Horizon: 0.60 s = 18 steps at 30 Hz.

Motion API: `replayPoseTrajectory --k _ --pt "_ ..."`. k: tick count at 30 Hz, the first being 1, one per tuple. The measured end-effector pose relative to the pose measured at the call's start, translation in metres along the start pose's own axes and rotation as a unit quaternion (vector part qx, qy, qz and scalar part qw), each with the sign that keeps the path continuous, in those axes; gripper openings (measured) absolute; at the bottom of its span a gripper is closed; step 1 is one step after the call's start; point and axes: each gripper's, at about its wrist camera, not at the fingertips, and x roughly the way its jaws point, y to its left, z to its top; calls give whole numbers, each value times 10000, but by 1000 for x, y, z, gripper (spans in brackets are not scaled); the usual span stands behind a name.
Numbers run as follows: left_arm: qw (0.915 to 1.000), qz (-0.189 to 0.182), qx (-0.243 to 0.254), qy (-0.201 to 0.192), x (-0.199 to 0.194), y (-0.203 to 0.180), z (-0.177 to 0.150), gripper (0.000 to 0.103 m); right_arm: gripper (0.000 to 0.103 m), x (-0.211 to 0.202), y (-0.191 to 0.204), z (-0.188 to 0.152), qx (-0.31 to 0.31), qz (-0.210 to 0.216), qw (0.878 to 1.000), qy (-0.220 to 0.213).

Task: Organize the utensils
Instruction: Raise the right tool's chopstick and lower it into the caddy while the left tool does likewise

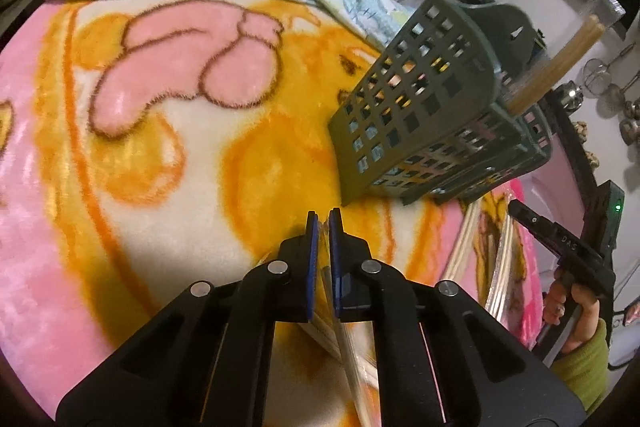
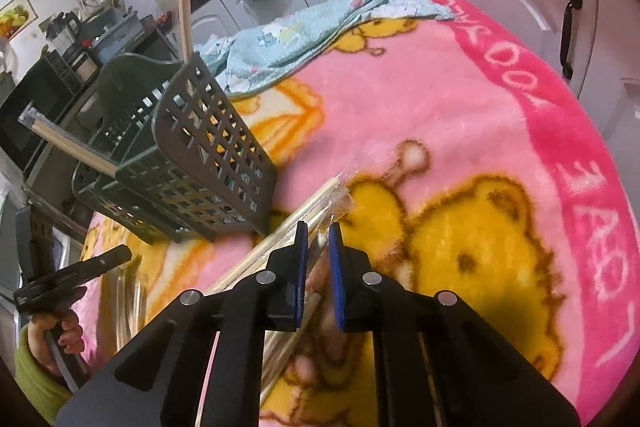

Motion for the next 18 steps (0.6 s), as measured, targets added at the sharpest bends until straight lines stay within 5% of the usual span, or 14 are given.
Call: replayPoseTrajectory --k 18 --pt "9956 -429 440 -707 -61 -46 -6 2 8 -58 26 -4 -546 127 9969 -548"
